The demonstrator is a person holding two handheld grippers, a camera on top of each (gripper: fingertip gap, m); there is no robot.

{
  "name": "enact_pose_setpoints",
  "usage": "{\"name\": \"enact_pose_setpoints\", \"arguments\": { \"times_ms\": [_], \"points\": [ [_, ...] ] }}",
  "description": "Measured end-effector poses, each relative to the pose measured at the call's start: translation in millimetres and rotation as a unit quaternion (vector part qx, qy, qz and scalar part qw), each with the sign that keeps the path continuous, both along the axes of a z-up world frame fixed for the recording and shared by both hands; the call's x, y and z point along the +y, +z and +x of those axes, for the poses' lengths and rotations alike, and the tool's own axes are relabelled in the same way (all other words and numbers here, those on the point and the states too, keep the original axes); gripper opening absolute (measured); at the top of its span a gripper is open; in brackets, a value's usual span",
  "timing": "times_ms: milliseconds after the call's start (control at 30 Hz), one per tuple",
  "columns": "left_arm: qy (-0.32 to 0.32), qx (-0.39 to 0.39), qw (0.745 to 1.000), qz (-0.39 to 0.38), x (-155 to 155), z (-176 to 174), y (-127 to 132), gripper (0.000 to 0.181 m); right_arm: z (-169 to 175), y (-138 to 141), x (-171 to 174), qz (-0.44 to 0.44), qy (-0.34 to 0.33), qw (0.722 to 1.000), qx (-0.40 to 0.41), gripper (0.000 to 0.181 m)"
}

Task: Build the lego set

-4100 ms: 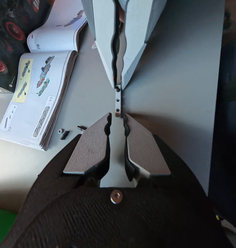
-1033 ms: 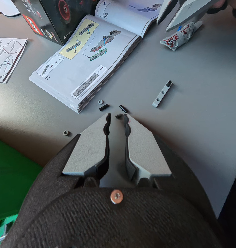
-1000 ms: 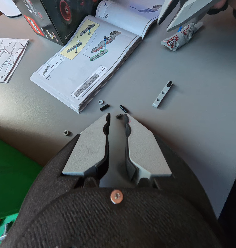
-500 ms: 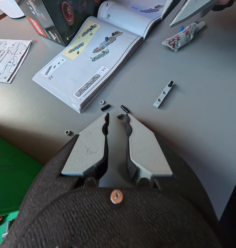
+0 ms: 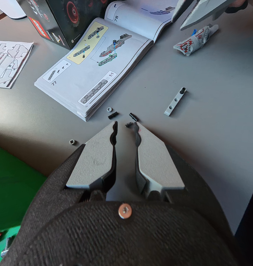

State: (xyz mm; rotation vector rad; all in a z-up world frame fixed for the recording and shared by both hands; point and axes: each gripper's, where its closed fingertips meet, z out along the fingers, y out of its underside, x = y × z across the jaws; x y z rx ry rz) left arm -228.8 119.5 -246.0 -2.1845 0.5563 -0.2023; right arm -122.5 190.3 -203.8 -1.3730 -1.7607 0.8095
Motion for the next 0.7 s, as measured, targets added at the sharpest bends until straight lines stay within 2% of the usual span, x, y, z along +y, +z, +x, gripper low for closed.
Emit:
{"name": "enact_pose_setpoints", "arguments": {
  "times_ms": [267, 700],
  "points": [
    [-0.016, 0.014, 0.999, -0.028, -2, 4, -10, 0.018, 0, 5, -1, 0.005, -0.001, 1.0, 0.007, 0.009],
    [-0.029, -0.008, 0.998, -0.05, -3, 7, -12, 0.008, -1, 9, -11, 0.014, 0.015, 1.0, 0.011, 0.01]
  ]
}}
